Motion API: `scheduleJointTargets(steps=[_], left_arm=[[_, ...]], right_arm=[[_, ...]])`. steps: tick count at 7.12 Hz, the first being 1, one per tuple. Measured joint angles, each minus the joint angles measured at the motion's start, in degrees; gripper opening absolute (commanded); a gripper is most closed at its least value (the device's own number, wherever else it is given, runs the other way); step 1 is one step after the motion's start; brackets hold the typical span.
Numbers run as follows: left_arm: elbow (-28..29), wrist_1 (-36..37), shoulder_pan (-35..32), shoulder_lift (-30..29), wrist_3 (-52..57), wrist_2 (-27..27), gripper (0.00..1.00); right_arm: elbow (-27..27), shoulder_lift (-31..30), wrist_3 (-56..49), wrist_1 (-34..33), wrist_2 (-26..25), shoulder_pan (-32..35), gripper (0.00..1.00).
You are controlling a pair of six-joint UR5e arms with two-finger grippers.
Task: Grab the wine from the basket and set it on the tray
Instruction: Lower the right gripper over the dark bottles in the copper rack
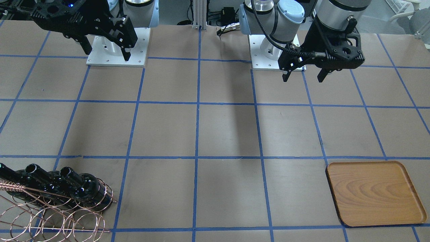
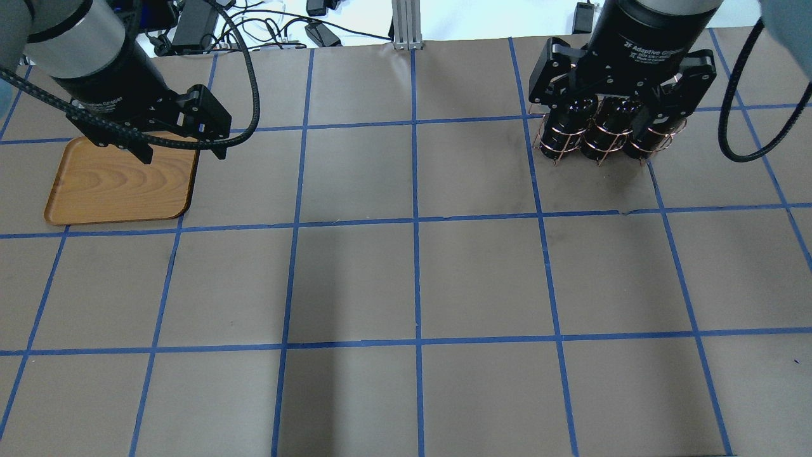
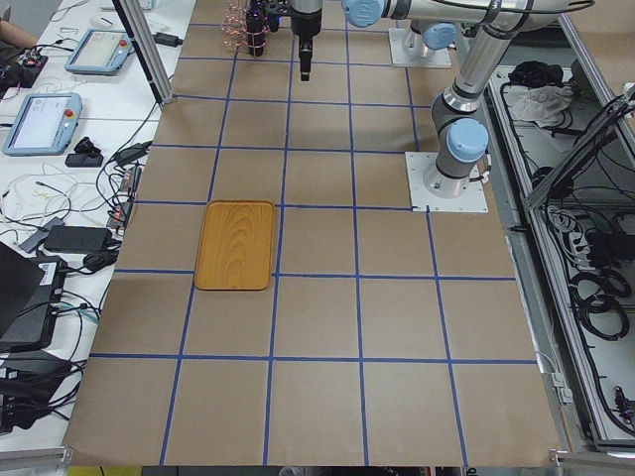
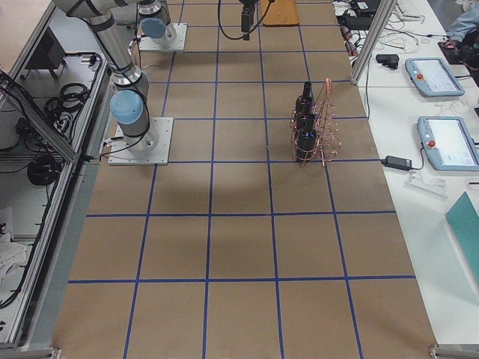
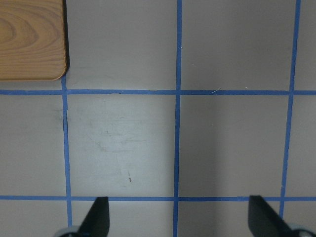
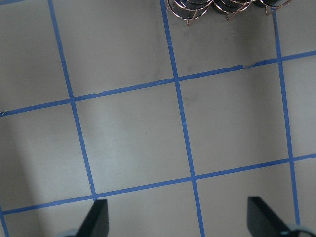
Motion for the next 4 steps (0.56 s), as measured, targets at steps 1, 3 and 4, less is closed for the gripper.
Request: scheduleJointTargets(steps=[1, 3, 4], left_arm=[[-0.1, -0.1, 0.0, -0.1, 0.0, 0.0, 1.00], [-0.1, -0.1, 0.1, -0.2, -0.2, 0.0, 1.00], [-0.2, -0.1, 0.1, -0.2, -0.4, 0.1, 1.00]], right_arm=[[0.0, 0.0, -0.2, 0.1, 0.0, 0.0, 1.00], [0.0, 0.1, -0.7, 0.1, -0.1, 0.0, 1.00], [0.0, 0.1, -1.1, 0.1, -0.1, 0.0, 1.00]])
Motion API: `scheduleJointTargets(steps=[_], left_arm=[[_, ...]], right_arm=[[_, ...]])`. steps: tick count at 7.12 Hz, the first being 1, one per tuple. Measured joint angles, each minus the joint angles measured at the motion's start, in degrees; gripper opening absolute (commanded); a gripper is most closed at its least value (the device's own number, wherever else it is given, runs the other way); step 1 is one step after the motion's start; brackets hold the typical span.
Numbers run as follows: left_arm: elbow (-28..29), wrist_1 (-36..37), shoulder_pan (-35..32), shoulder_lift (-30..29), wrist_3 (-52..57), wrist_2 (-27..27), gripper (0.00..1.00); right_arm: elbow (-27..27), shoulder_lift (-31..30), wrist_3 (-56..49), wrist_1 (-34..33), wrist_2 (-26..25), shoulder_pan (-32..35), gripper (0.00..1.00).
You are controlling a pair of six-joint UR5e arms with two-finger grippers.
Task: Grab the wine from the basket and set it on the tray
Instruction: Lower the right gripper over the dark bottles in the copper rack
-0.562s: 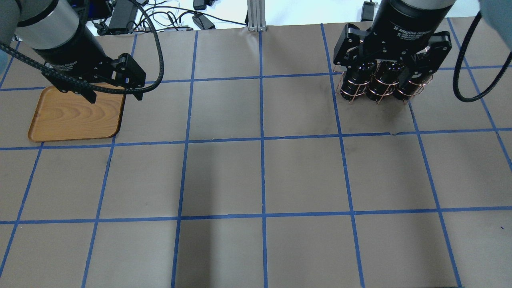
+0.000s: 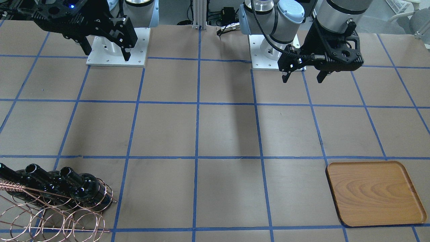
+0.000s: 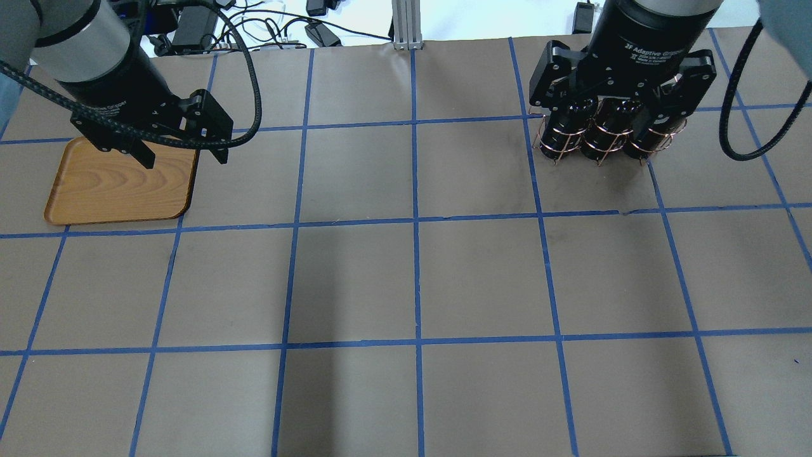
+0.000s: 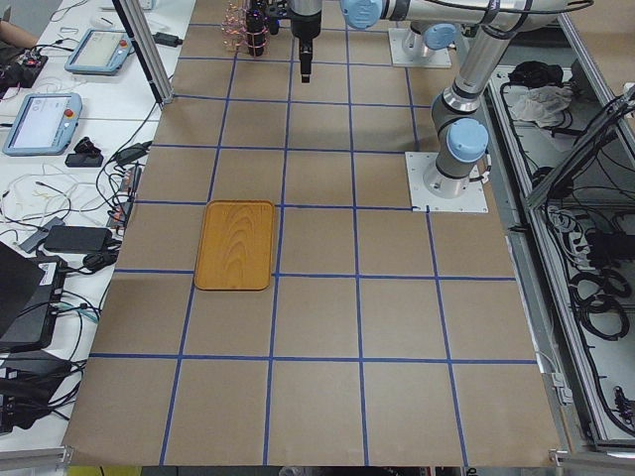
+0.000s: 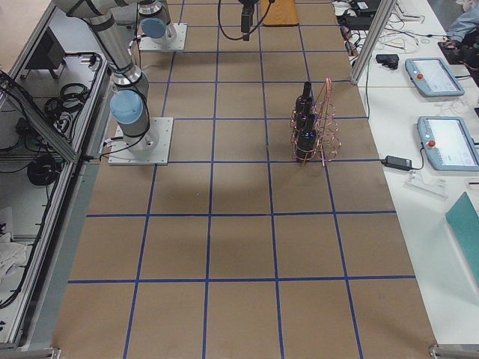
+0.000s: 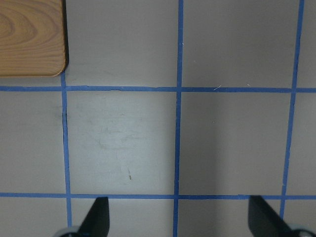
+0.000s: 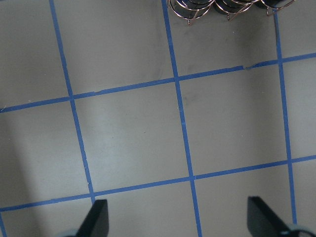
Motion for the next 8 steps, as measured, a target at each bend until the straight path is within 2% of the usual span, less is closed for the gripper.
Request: scheduleJointTargets(steps=[8], left_arm=[[0.0, 0.1, 0.4, 0.3, -0.1, 0.1, 1.00]], right_arm=[[-0.2, 0.8, -4.9, -0.5, -1.7, -0.4, 1.00]])
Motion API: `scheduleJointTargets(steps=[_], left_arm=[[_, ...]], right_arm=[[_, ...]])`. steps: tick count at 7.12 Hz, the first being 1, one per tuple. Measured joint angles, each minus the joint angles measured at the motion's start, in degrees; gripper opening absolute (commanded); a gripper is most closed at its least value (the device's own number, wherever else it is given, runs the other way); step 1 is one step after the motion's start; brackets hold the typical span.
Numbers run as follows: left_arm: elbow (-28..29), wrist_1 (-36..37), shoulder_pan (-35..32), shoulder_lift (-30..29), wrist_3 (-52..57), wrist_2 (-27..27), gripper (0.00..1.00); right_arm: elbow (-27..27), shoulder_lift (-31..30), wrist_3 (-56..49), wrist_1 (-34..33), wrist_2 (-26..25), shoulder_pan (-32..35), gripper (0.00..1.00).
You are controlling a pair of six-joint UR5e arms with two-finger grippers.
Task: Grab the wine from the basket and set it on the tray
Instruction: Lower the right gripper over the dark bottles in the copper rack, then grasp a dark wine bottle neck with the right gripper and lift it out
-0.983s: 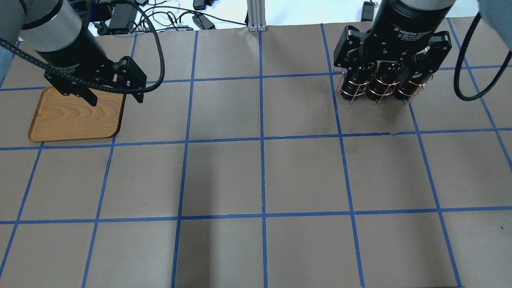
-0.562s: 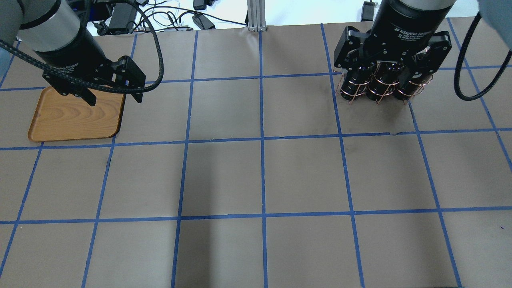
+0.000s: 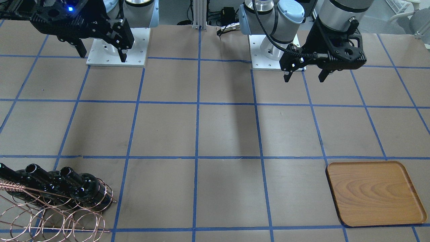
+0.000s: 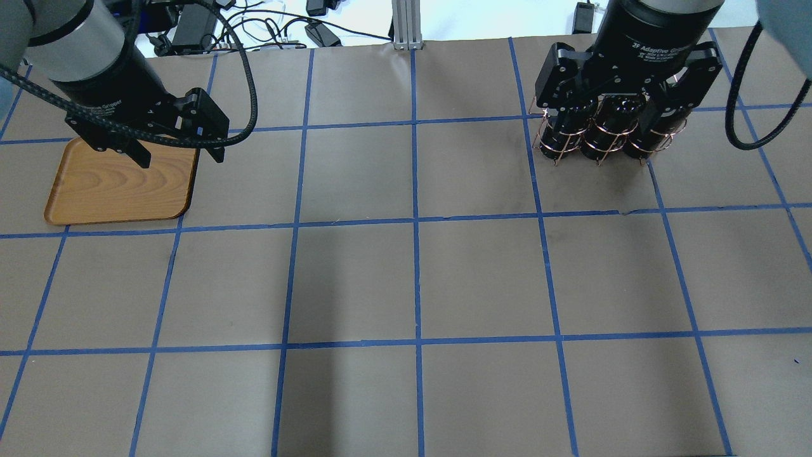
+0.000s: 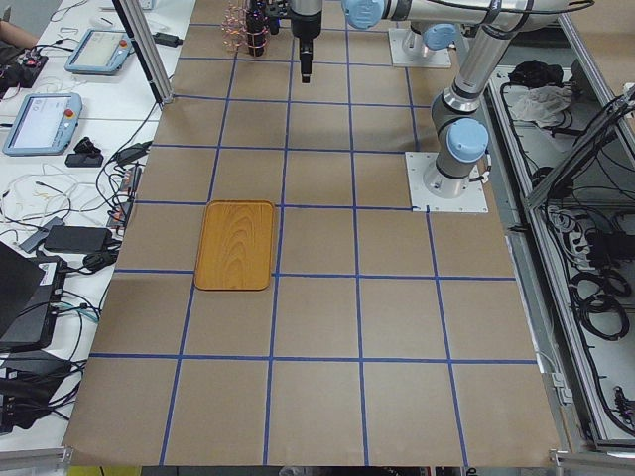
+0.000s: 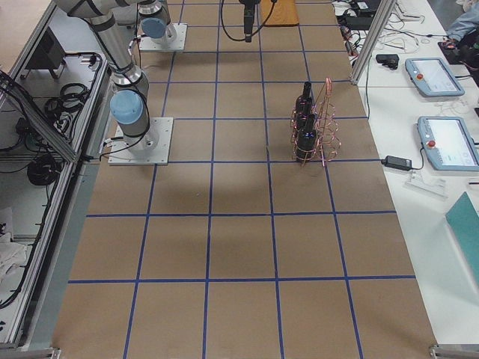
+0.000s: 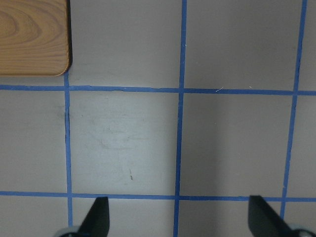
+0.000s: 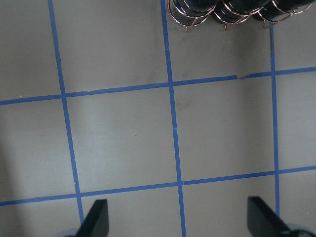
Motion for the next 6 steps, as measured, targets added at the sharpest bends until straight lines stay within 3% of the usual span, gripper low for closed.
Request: scheduleJointTargets(steps=[2, 6], left_arm=[[0.0, 0.0, 0.1, 0.0, 0.1, 0.0, 1.00], [0.0, 0.0, 0.1, 0.0, 0.4, 0.0, 1.00]], right_arm=[[-0.5, 2.7, -4.7, -1.7, -1.9, -2.0, 1.00], [-3.7, 11.7, -21.3, -10.4, -3.0, -13.5, 0.99]])
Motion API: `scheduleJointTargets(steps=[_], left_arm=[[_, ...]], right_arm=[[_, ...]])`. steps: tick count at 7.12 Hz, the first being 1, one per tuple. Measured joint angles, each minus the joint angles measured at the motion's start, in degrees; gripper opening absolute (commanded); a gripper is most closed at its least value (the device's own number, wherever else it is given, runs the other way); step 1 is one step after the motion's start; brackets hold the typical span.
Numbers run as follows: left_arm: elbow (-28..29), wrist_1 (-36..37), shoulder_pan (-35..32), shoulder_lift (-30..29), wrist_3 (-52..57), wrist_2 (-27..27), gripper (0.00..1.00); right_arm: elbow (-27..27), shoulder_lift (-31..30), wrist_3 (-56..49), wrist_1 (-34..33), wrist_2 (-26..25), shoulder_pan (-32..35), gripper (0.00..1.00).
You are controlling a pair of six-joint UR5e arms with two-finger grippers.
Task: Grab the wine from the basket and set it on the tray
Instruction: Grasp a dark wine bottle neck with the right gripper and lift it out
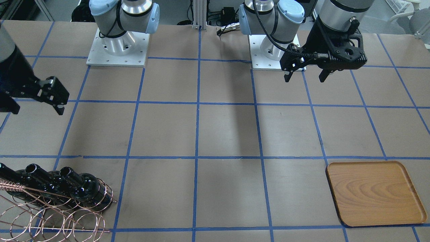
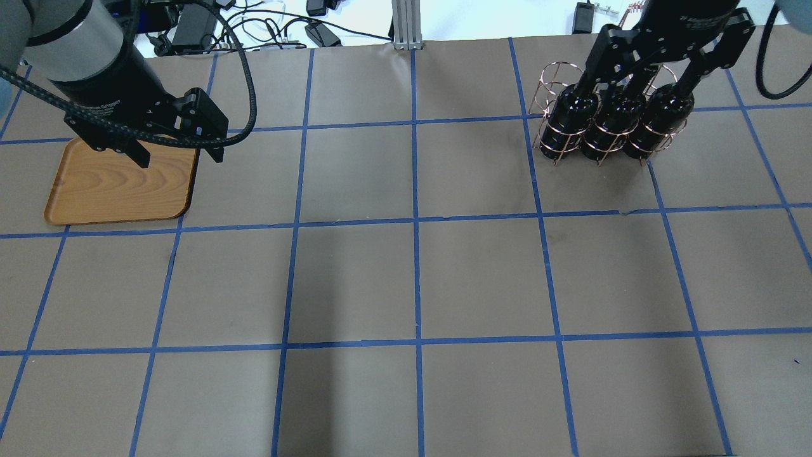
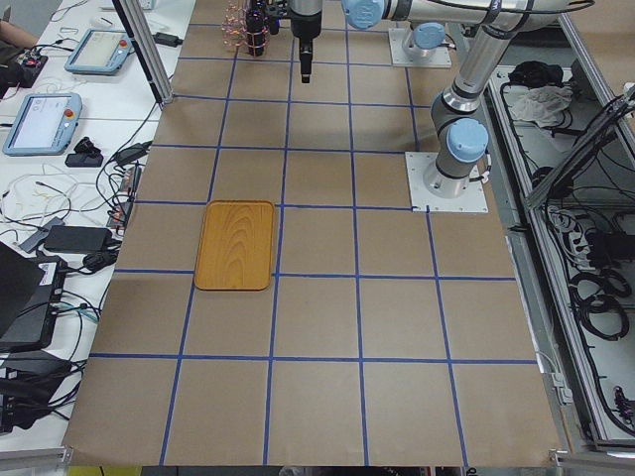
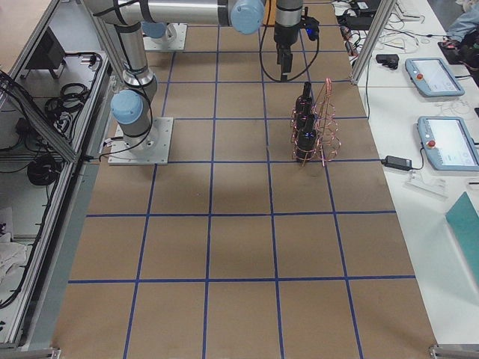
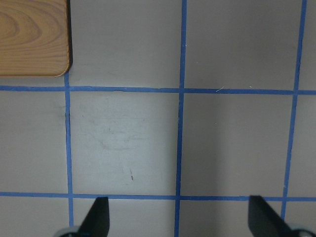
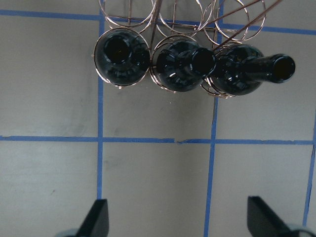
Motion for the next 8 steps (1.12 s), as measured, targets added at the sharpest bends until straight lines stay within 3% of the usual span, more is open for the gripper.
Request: scheduleJointTargets(steps=[2, 6, 8], left_arm=[[0.0, 0.0, 0.0, 0.0, 0.1, 0.0, 1.00], [-0.4, 0.1, 0.0, 0.1, 0.1, -0.1, 1.00], [-0.4, 0.1, 0.0, 0.0, 0.1, -0.1, 1.00]], right_arm=[[-2.9, 5.8, -1.4, -3.6, 0.1, -0.9, 0.96], [-3.4, 12.1, -1.2, -7.7, 1.8, -1.0, 0.87], [-3.1, 13.5, -1.4, -9.2, 2.1, -1.0, 0.71]])
